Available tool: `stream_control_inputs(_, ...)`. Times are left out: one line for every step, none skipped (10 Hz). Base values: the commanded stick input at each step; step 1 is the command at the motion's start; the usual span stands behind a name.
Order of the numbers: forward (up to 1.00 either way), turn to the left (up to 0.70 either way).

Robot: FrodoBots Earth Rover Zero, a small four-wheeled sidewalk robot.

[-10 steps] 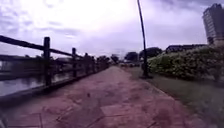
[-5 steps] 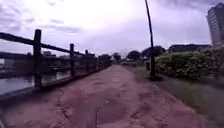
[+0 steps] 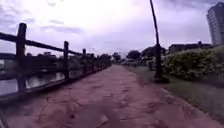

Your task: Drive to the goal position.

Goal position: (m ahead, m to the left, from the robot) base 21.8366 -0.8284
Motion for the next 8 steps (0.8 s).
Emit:
stream_control_inputs(1.0, 0.0)
stream_control_inputs(1.0, 0.0)
stream_control_inputs(1.0, 0.0)
stream_control_inputs(1.0, 0.0)
stream_control_inputs(1.0, 0.0)
stream_control_inputs(1.0, 0.0)
stream_control_inputs(1.0, 0.0)
stream_control_inputs(1.0, 0.0)
